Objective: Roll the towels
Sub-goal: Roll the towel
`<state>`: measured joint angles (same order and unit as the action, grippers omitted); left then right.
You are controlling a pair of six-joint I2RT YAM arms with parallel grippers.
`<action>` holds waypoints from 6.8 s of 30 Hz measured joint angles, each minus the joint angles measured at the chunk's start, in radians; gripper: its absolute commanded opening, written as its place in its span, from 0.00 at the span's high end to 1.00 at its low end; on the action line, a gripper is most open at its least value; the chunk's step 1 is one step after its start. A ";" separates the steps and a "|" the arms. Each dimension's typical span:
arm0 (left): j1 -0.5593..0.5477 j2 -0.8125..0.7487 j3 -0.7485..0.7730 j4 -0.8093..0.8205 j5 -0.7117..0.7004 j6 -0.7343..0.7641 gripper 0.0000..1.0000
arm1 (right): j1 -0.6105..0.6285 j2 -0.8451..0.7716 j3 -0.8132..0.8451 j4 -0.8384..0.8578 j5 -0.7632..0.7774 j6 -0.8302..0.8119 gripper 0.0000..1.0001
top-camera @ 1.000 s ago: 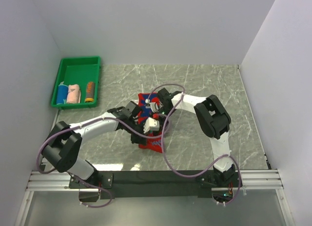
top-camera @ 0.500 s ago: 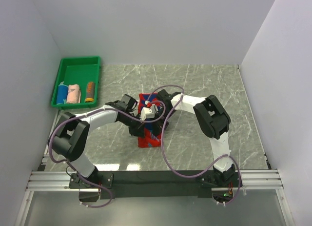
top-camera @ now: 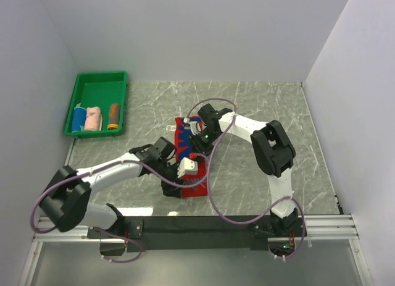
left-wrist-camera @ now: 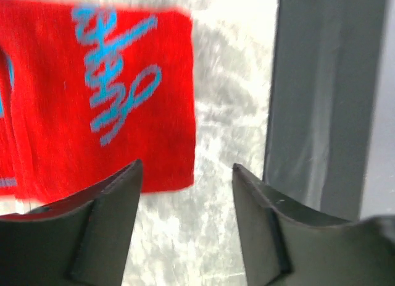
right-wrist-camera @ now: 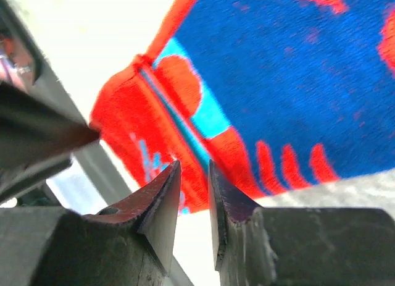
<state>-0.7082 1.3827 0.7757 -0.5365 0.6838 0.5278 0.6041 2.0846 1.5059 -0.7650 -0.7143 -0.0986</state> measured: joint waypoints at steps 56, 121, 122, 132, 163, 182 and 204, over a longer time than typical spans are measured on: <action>0.075 0.129 0.090 0.117 0.008 -0.139 0.99 | 0.077 0.056 -0.086 -0.011 -0.124 -0.008 0.76; 0.141 0.547 0.436 -0.055 0.028 -0.134 0.91 | -0.366 -0.460 -0.289 0.111 -0.027 0.052 0.64; 0.146 0.566 0.455 -0.074 0.046 -0.135 0.92 | -0.356 -0.523 -0.304 0.125 -0.026 0.049 0.64; 0.181 0.704 0.600 -0.239 0.142 -0.146 0.90 | -0.126 -0.725 -0.480 0.189 0.105 -0.086 0.66; 0.325 0.840 0.671 -0.438 0.274 -0.153 0.87 | 0.127 -0.180 -0.308 0.385 0.194 0.005 0.70; 0.578 0.744 0.654 -0.470 0.202 -0.070 0.50 | 0.129 -0.044 -0.182 0.431 0.037 0.167 0.71; 0.144 -0.470 -0.277 0.092 -0.196 0.291 0.28 | 0.118 0.048 -0.158 0.340 -0.180 0.264 0.85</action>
<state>-0.5640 0.9131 0.4984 -0.4450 0.4877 0.8185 0.7219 2.1323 1.3483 -0.4248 -0.8944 0.1650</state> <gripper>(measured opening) 0.723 0.155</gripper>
